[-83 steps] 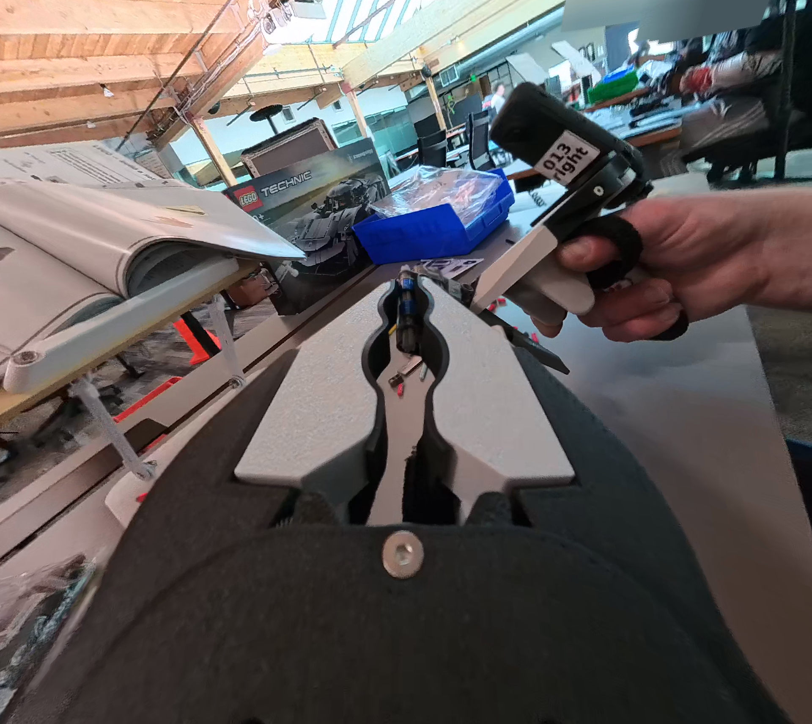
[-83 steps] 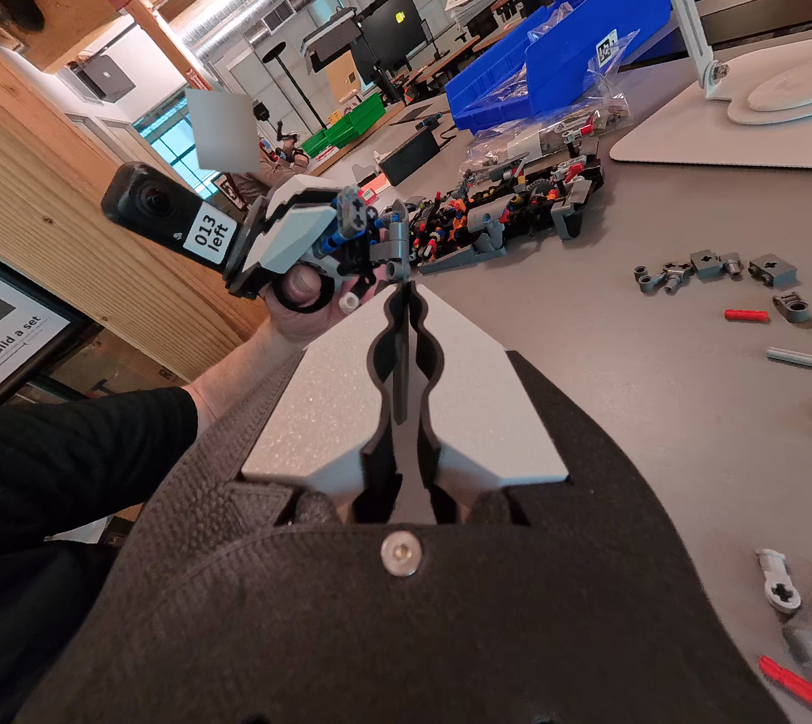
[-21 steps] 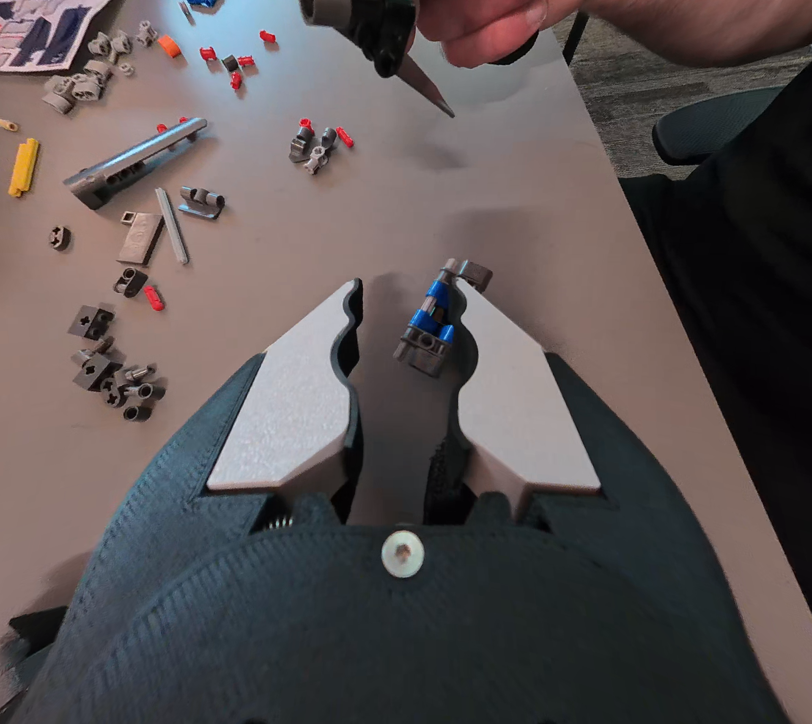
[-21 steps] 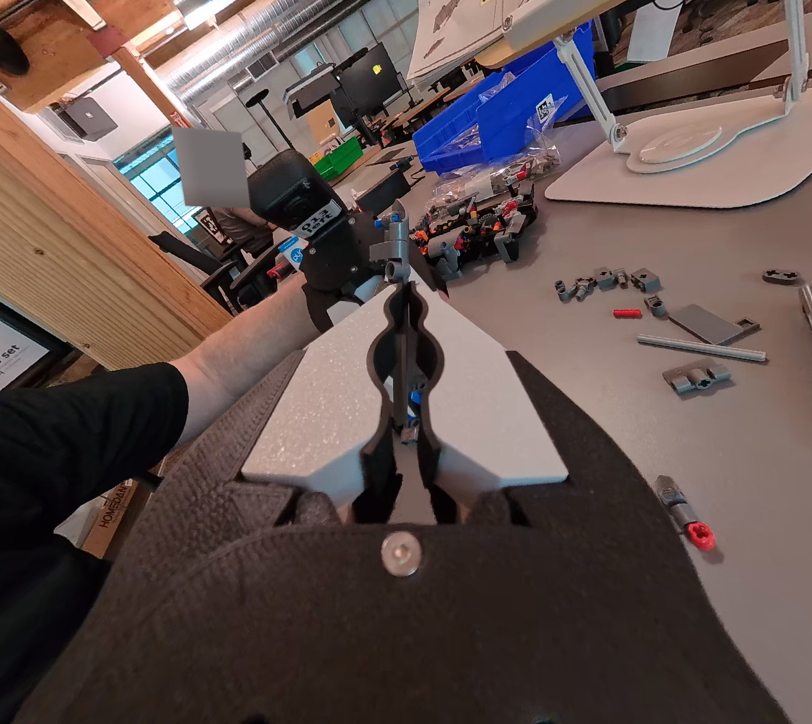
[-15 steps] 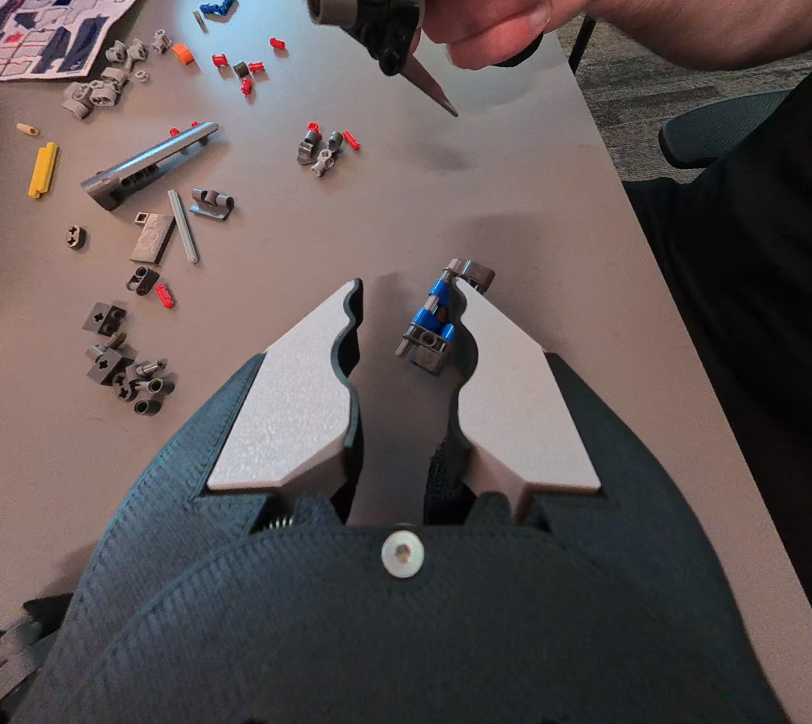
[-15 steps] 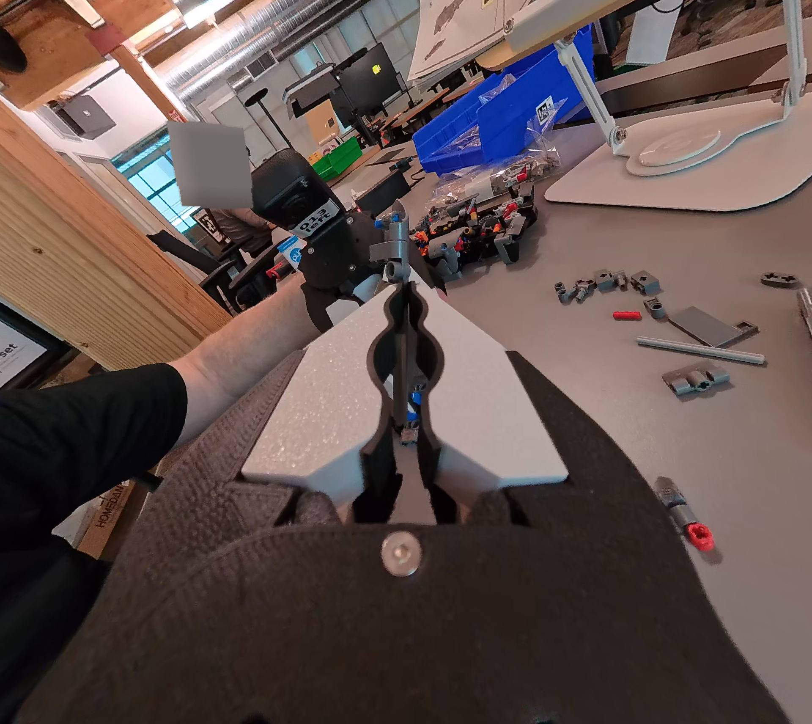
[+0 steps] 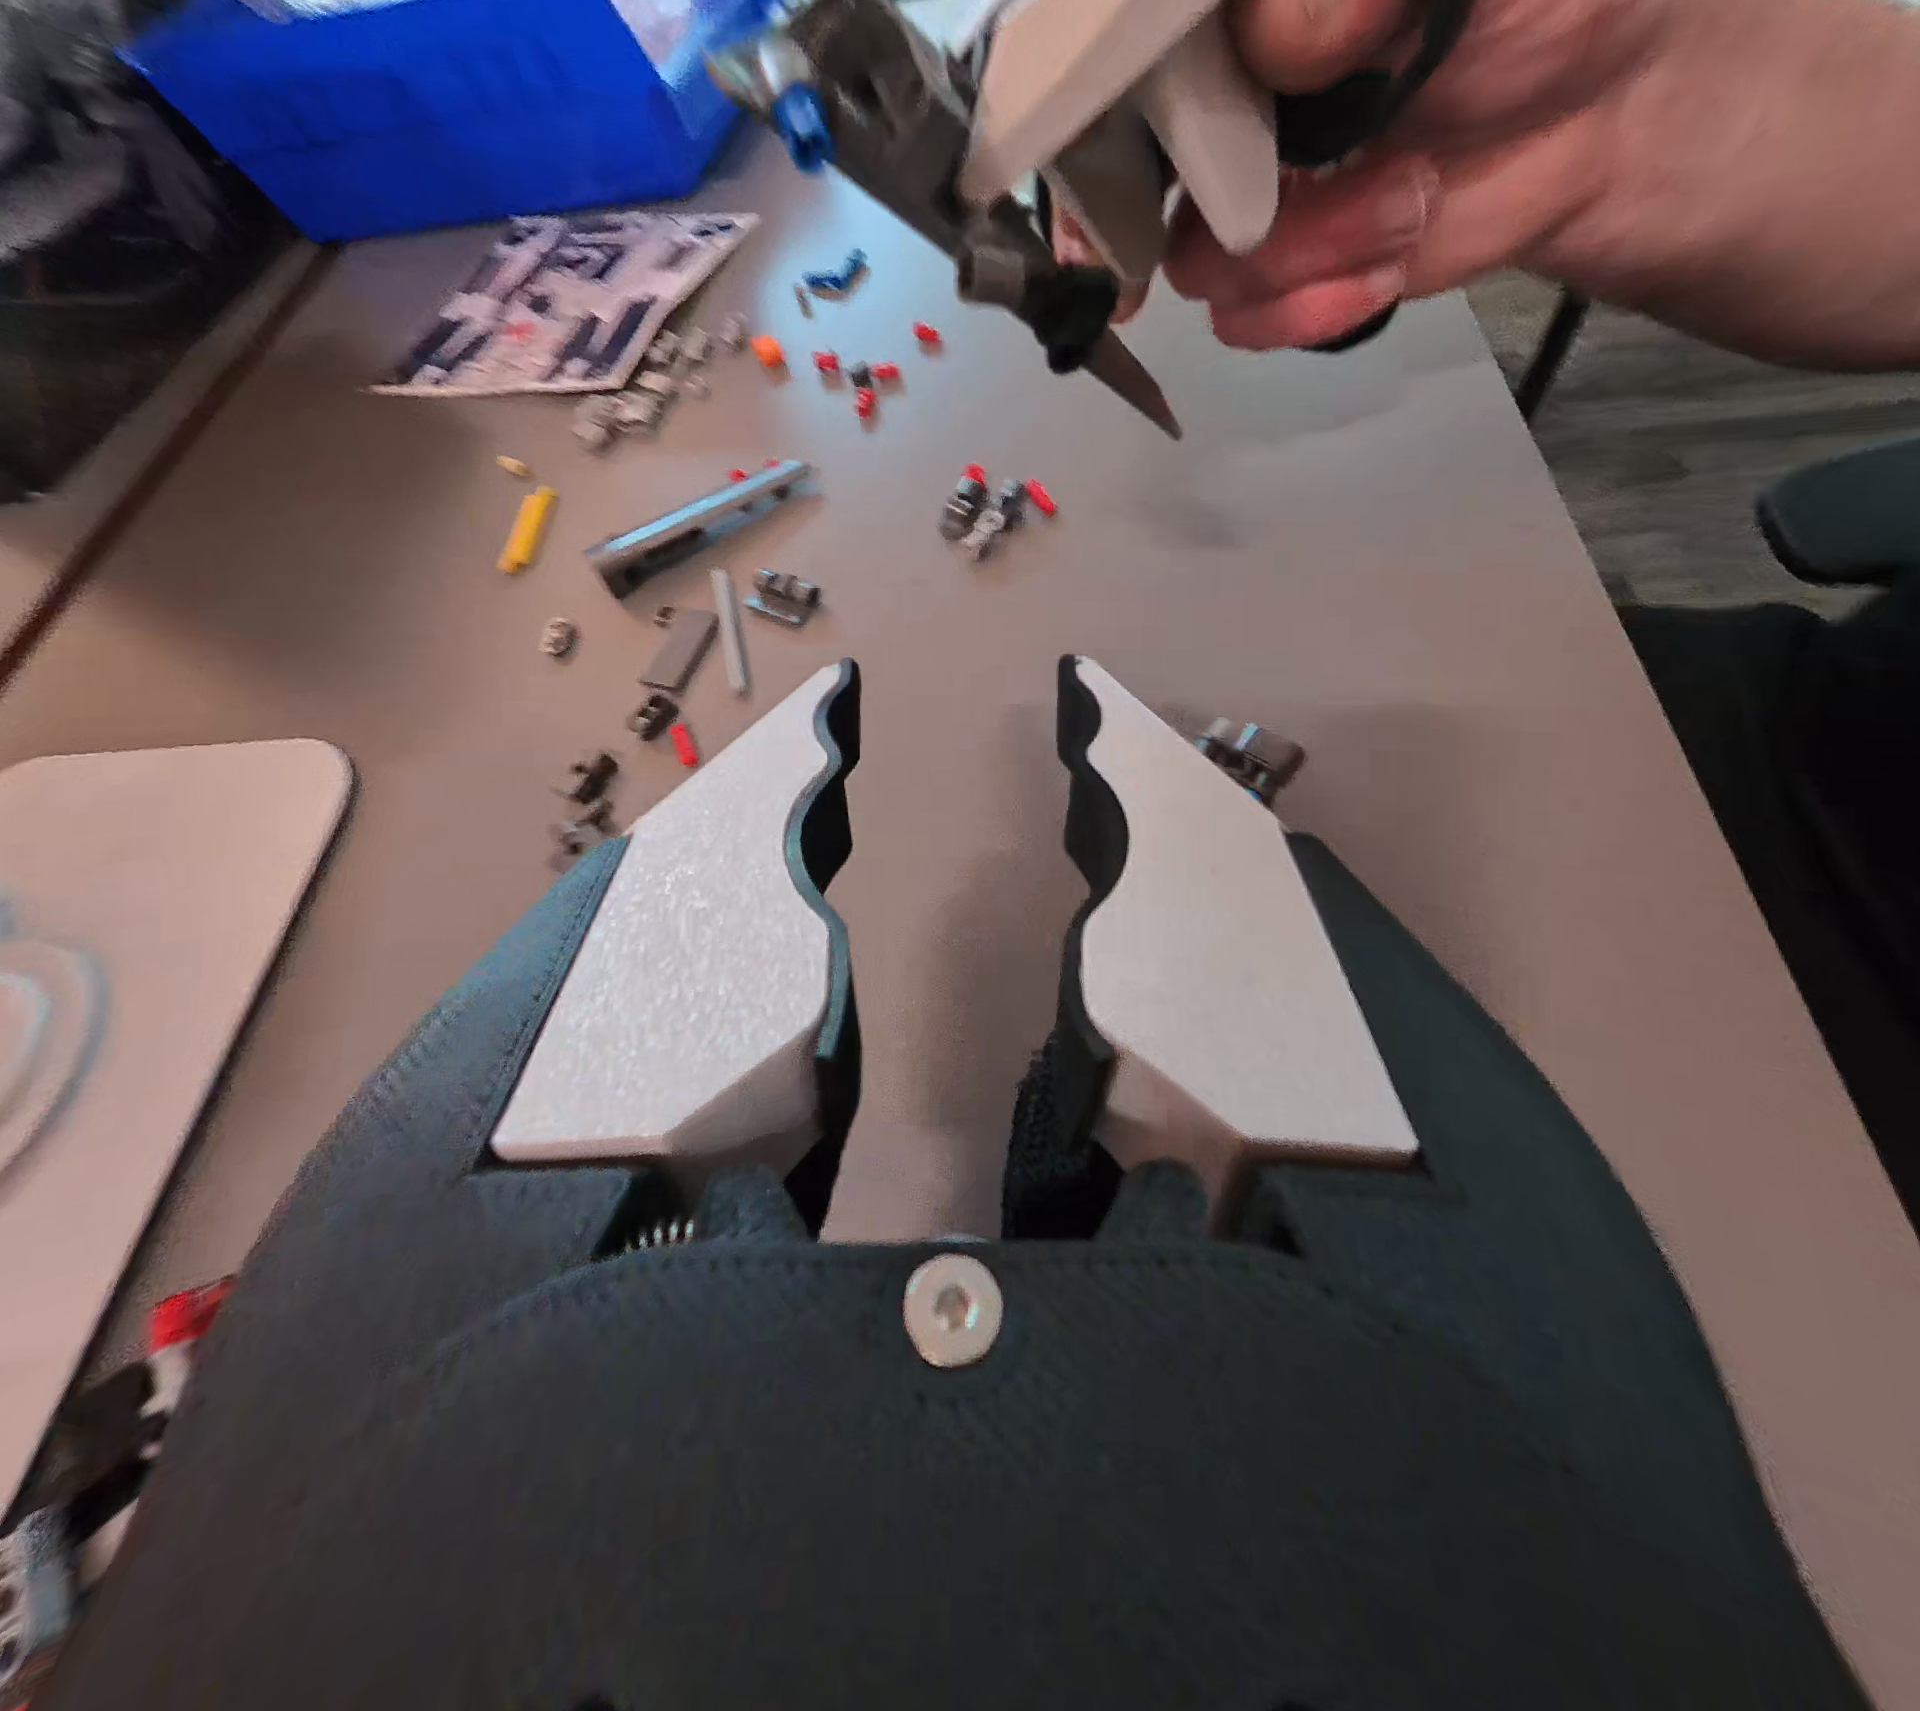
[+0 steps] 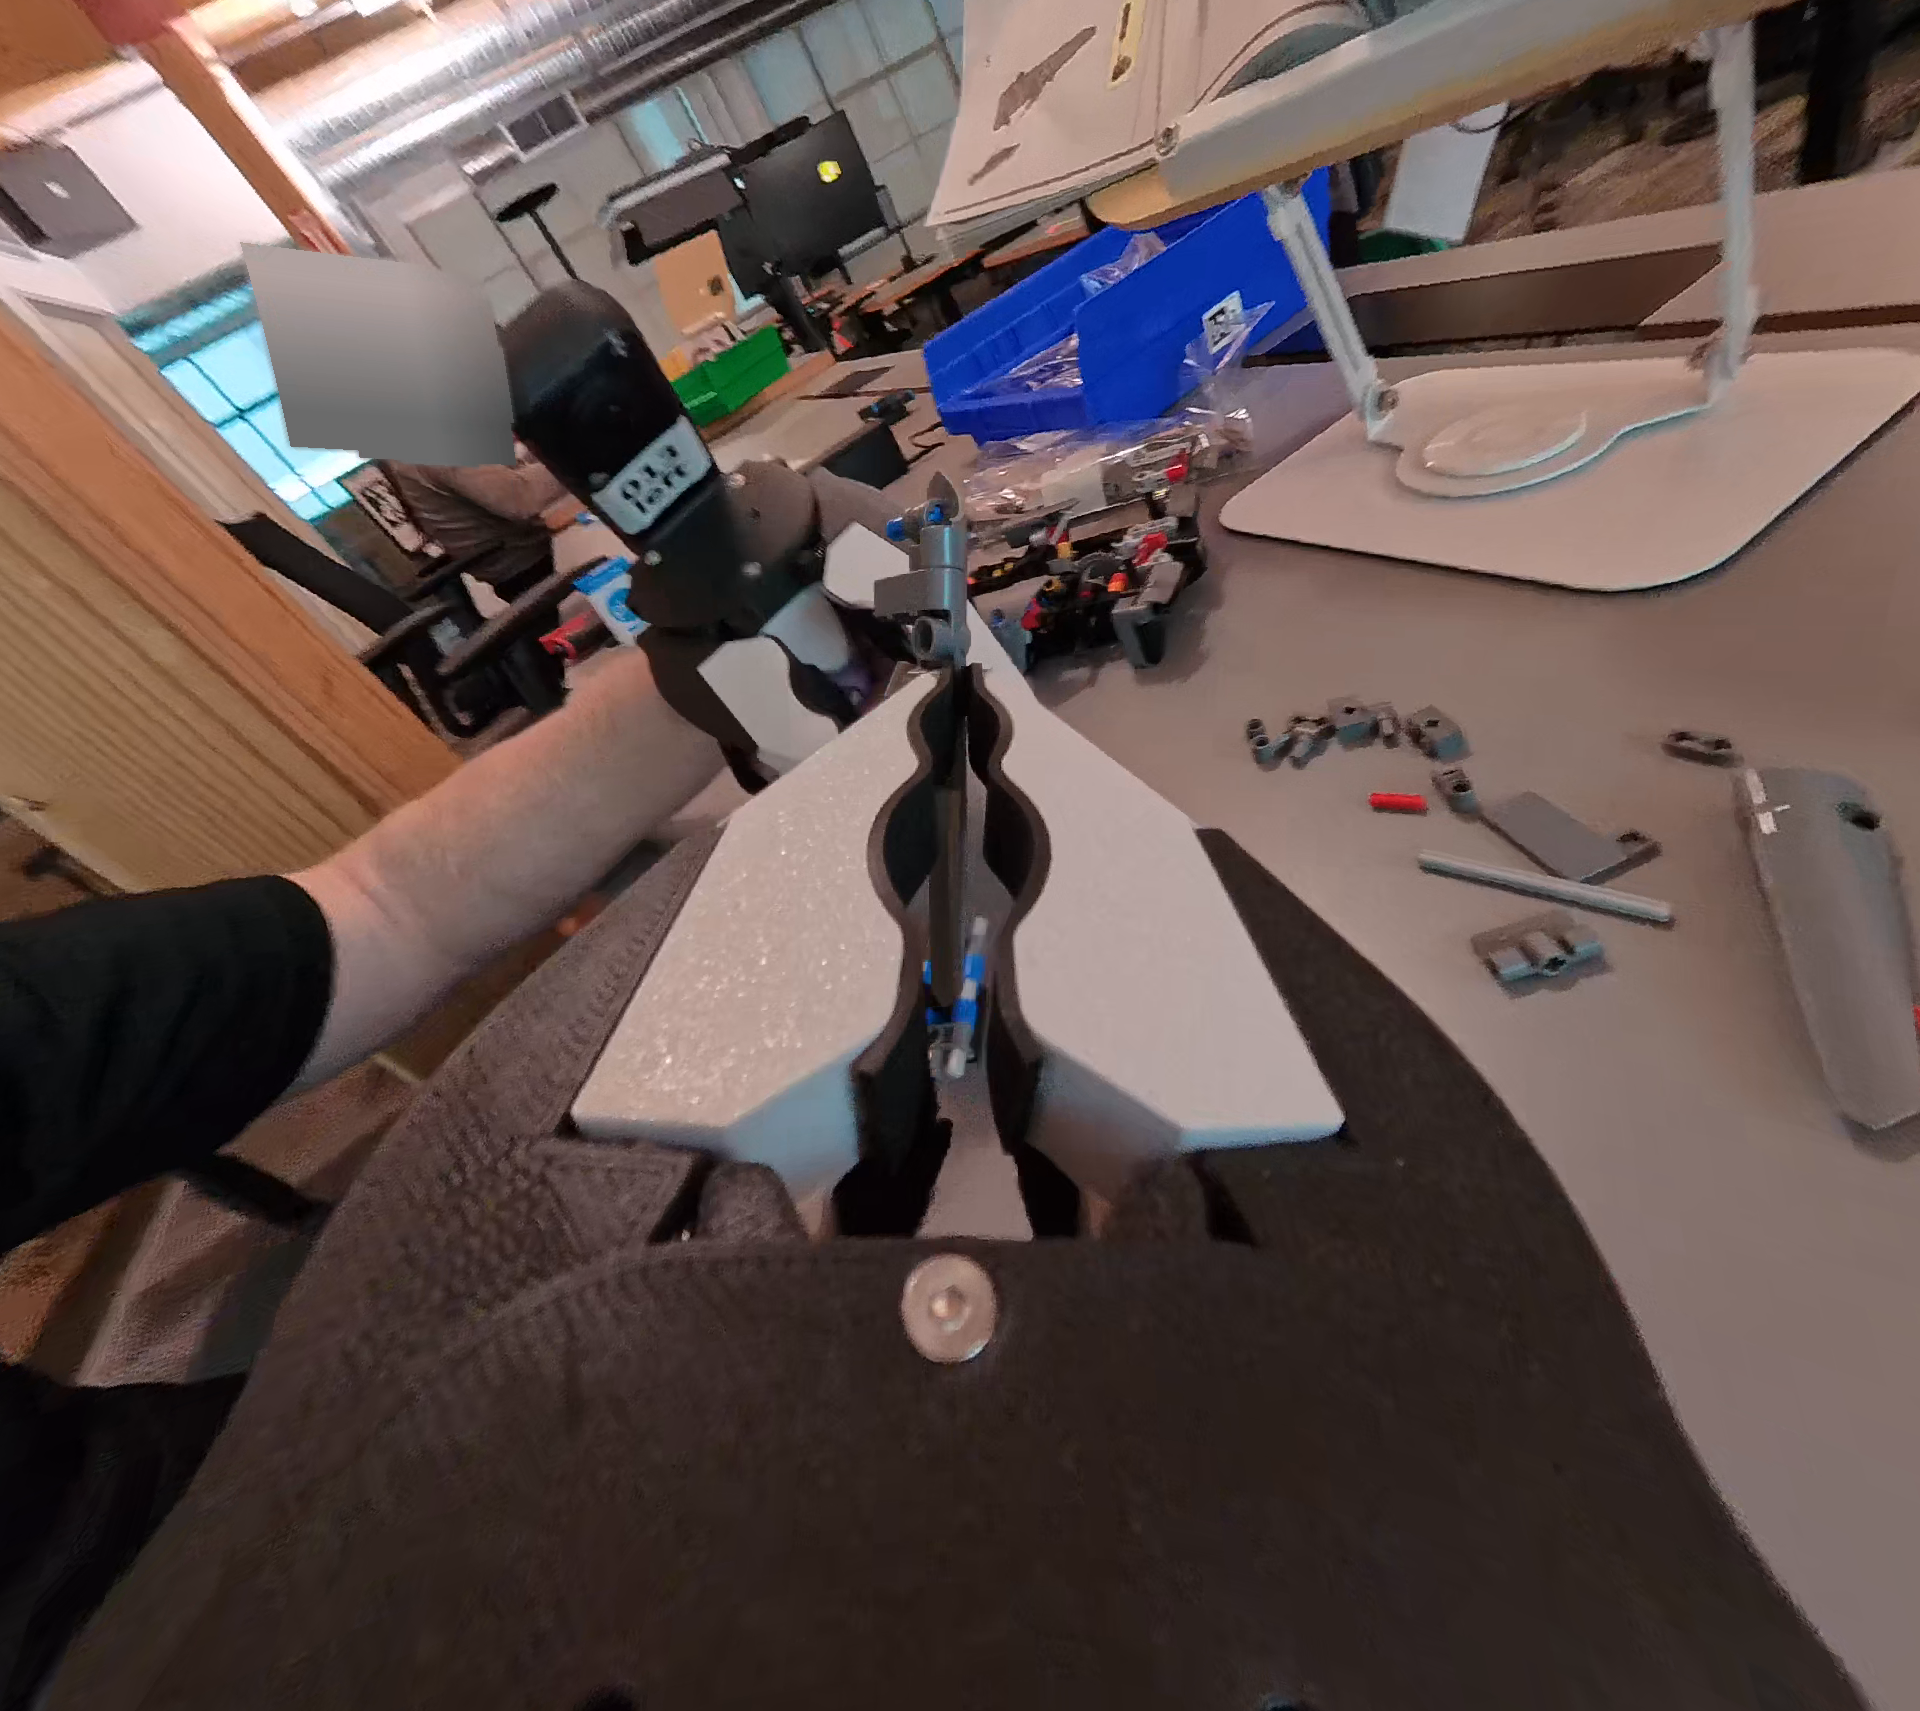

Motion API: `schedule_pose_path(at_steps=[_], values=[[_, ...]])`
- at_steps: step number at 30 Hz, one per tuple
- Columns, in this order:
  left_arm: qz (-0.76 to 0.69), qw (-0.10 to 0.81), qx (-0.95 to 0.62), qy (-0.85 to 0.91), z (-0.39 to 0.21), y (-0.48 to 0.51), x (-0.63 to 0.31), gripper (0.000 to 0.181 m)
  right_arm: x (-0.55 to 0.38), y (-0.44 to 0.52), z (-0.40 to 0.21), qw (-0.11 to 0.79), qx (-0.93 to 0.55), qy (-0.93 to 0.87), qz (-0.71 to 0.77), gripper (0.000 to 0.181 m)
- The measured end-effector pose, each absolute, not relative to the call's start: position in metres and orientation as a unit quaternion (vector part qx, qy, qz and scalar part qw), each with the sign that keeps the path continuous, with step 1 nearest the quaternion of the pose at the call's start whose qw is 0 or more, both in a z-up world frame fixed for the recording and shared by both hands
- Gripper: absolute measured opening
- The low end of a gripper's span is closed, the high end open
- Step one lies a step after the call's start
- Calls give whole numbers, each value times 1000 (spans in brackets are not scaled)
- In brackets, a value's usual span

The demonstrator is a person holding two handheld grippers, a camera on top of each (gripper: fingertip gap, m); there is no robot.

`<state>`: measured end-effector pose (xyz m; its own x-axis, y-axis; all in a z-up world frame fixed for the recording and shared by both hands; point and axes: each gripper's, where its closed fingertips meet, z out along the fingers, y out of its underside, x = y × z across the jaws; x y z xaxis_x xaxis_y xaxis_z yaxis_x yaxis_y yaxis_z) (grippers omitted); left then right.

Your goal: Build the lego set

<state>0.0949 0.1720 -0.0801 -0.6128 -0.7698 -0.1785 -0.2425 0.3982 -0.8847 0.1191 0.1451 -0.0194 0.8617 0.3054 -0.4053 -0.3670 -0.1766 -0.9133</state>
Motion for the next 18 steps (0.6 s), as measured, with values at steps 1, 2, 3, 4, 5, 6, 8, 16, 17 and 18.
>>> schedule_pose_path(at_steps=[1, 2, 3, 4, 5, 6, 8, 16, 17, 18], values=[[-448, 311, -327, 772, -74, 176, 96, 34, 121, 147, -20, 643, -726, 17, 242, 0], [-452, 326, -330, 762, -67, 179, 98, 33, 123, 149, -21, 644, -733, 13, 220, 0], [-457, 342, -334, 751, -60, 183, 99, 32, 125, 151, -21, 645, -739, 7, 195, 0], [-464, 353, -336, 740, -53, 186, 100, 31, 127, 152, -22, 646, -744, -1, 170, 0], [-473, 359, -340, 729, -48, 189, 100, 31, 128, 154, -22, 647, -749, -8, 144, 0], [-483, 362, -345, 718, -42, 191, 100, 31, 131, 156, -22, 647, -754, -17, 112, 0], [-505, 366, -354, 697, -32, 194, 100, 32, 138, 158, -23, 642, -765, -44, 13, 0], [-599, 344, -402, 601, 5, 199, 100, 38, 148, 163, 8, 593, -698, -190, -354, 0], [-610, 337, -409, 589, 8, 199, 101, 39, 146, 163, 11, 584, -683, -209, -385, 0], [-626, 326, -413, 575, 12, 199, 101, 40, 143, 164, 13, 577, -669, -226, -410, 0]])
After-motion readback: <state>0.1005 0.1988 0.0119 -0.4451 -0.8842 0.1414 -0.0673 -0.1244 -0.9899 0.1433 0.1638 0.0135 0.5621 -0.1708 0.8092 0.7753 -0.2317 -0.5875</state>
